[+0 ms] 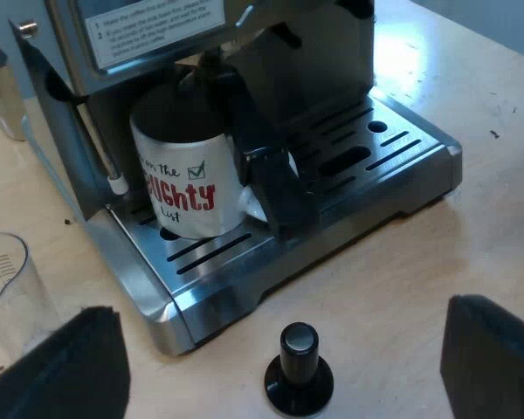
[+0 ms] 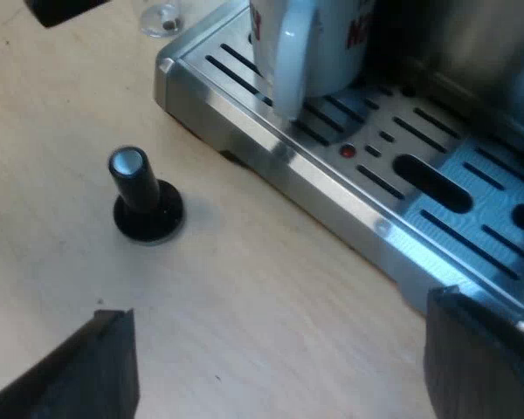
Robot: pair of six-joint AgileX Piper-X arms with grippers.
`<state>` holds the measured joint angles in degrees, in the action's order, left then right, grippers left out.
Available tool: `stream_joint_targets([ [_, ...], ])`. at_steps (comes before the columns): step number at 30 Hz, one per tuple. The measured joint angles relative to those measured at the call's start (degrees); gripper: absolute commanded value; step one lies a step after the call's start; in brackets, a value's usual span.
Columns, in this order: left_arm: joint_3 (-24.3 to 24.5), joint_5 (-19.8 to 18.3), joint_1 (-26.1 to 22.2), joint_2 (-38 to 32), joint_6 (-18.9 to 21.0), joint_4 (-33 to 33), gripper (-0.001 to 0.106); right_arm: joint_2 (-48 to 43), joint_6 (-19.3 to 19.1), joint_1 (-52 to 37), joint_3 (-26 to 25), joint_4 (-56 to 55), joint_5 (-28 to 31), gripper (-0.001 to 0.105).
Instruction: Remove mug from coffee machine
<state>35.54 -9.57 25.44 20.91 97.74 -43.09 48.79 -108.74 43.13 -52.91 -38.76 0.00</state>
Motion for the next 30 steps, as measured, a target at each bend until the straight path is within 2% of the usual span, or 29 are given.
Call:
stream_joint_targets([
  [10, 0.00, -0.28, 0.00, 0.00, 0.00, 0.00, 0.083, 9.85, 6.87, 1.10, 0.00, 4.93, 0.00, 0.070],
  [27, 0.00, -0.28, 0.00, 0.00, 0.00, 0.00, 0.083, 25.87, 9.31, 1.10, 0.00, 20.02, 0.00, 0.070],
  [30, 0.00, -0.28, 0.00, 0.00, 0.00, 0.00, 0.083, 28.37, 10.65, 1.10, 0.00, 22.73, 0.00, 0.070],
])
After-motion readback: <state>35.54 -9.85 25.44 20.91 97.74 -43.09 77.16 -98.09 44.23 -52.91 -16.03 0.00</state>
